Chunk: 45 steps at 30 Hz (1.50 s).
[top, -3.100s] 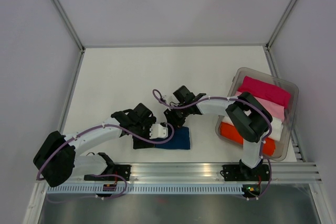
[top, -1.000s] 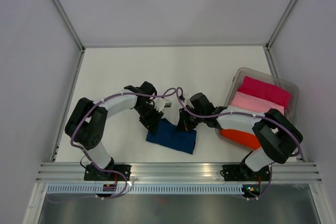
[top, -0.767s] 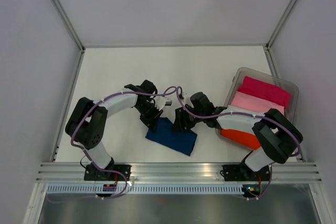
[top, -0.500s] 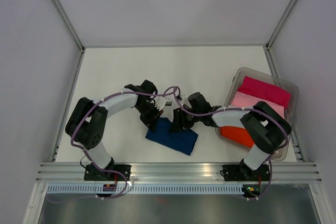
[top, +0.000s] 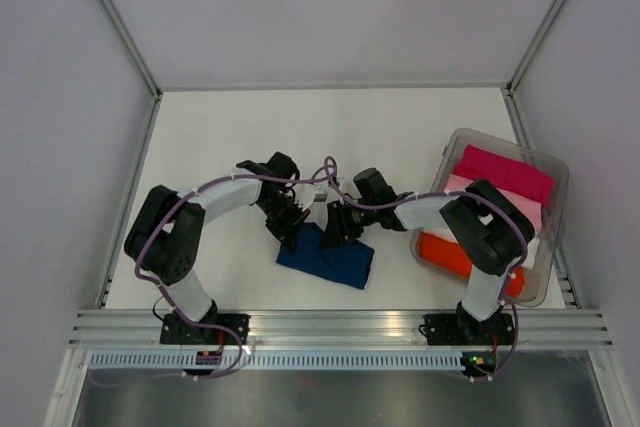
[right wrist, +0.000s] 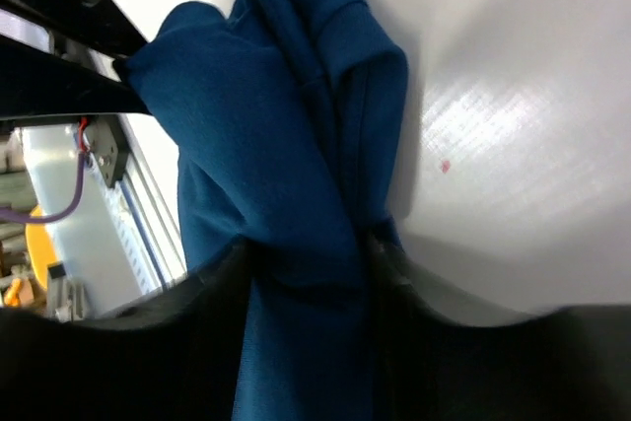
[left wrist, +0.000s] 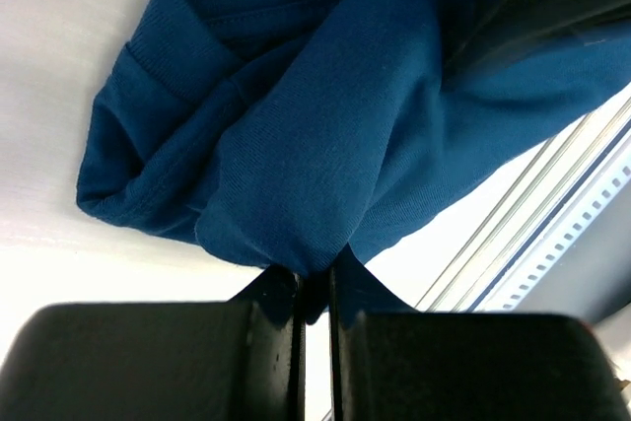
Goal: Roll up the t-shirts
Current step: Place the rolled tshirt into the container
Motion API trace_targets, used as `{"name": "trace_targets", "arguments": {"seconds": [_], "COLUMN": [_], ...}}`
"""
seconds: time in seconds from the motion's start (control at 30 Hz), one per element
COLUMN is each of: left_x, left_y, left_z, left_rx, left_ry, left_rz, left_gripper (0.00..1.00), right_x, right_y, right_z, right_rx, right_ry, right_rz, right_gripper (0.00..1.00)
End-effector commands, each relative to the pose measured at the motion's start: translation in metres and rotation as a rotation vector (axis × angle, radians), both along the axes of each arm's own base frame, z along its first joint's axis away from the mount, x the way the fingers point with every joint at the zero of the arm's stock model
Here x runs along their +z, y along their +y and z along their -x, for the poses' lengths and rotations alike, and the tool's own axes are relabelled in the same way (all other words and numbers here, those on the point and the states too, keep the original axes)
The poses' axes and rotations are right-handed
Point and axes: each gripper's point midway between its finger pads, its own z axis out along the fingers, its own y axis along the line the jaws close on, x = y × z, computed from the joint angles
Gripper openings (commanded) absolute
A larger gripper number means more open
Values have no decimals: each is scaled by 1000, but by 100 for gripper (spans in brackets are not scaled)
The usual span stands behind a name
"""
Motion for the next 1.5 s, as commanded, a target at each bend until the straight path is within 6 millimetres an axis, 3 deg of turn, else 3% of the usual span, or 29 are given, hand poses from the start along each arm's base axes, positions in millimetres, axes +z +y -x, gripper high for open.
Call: {"name": "trace_targets", "arguments": {"seconds": [0.0, 0.2, 0.3, 0.37, 0.4, 0.43, 0.53, 0.73, 1.1, 1.2, 1.47], "left_x": [4, 2, 2, 6, 12, 16, 38, 64, 69, 69, 68], "left_y": [-5, -1, 1, 4, 5, 6, 7, 11, 18, 20, 22], "left_z": [-17, -21, -25, -27, -33, -35, -45, -57, -62, -62, -66], "left_rx": [-30, -35, -40, -42, -37, -35, -19, 7, 20, 17, 26], "left_ry": [-73, -95, -118, -139, -172, -186, -241, -321, -354, -358, -361], "left_rz": [23, 0, -13, -21, -31, -32, -16, -26, -60, -67, -74], "left_gripper": [3, 3, 7, 22, 42, 51, 65, 67, 67, 67, 67], "right_x": [-31, -18, -7, 4, 8, 21, 41, 62, 75, 98, 122], "right_y": [-3, 4, 9, 10, 10, 11, 9, 2, -15, -16, -32], "right_z": [17, 11, 7, 2, -2, -6, -16, -25, -50, -60, -79], "right_rx": [62, 38, 25, 8, -17, -31, -90, -155, -287, -314, -407], "right_ry": [76, 52, 43, 22, 14, -15, -56, -83, -100, -141, -184], "right_rz": [47, -5, -26, -41, -36, -53, -69, -96, -107, -140, -168], "right_gripper": [43, 8, 0, 0, 0, 0, 0, 0, 0, 0, 0]}}
